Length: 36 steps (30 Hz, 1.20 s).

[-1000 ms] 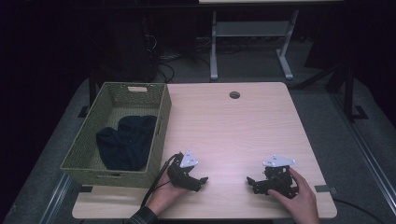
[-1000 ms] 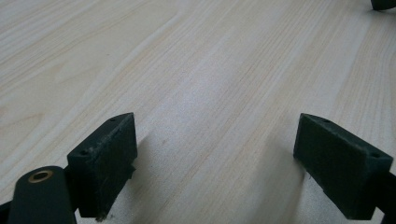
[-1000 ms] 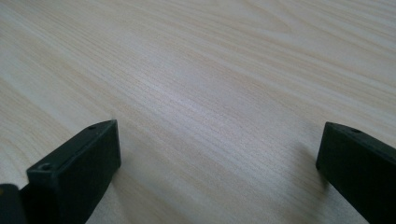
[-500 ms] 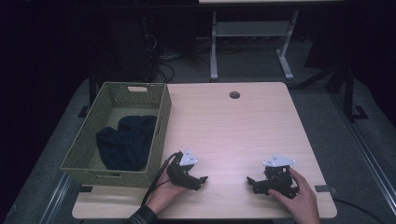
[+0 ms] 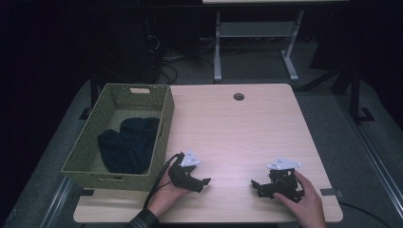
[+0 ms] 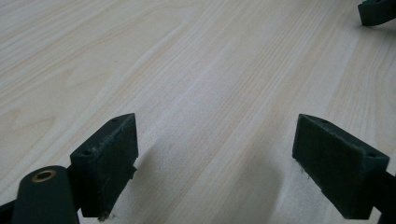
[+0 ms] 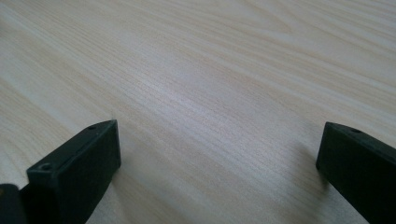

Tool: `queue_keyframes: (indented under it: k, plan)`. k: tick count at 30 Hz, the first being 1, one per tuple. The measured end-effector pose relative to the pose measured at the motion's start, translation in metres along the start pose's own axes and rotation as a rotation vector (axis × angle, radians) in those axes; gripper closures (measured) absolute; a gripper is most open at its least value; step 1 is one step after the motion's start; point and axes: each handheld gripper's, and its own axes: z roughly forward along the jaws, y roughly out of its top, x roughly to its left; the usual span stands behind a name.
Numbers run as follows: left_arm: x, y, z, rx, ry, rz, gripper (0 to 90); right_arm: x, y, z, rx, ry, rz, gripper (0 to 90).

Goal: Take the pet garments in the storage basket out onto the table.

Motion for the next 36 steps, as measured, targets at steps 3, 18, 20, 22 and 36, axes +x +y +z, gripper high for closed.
queue_keyframes:
  k: [3,18,20,22,36]
  plan:
    - [0.001,0.001,-0.001,-0.003,-0.004,-0.008,13.8,0.0,0.0,0.0,0.001,0.0,0.001,0.0]
    - [0.001,0.011,-0.008,-0.006,-0.01,0.005,13.8,0.0,0.0,0.0,0.002,0.002,0.004,0.0]
    - [0.0,0.012,-0.009,-0.017,-0.017,-0.001,13.8,0.0,0.0,0.0,0.002,0.001,0.004,0.0]
    - [0.0,0.013,-0.01,-0.018,-0.023,-0.003,13.9,0.0,0.0,0.0,0.002,0.001,0.004,0.0]
    - [0.001,0.024,-0.018,-0.037,-0.023,-0.007,14.0,0.0,0.0,0.0,0.002,0.002,0.004,0.0]
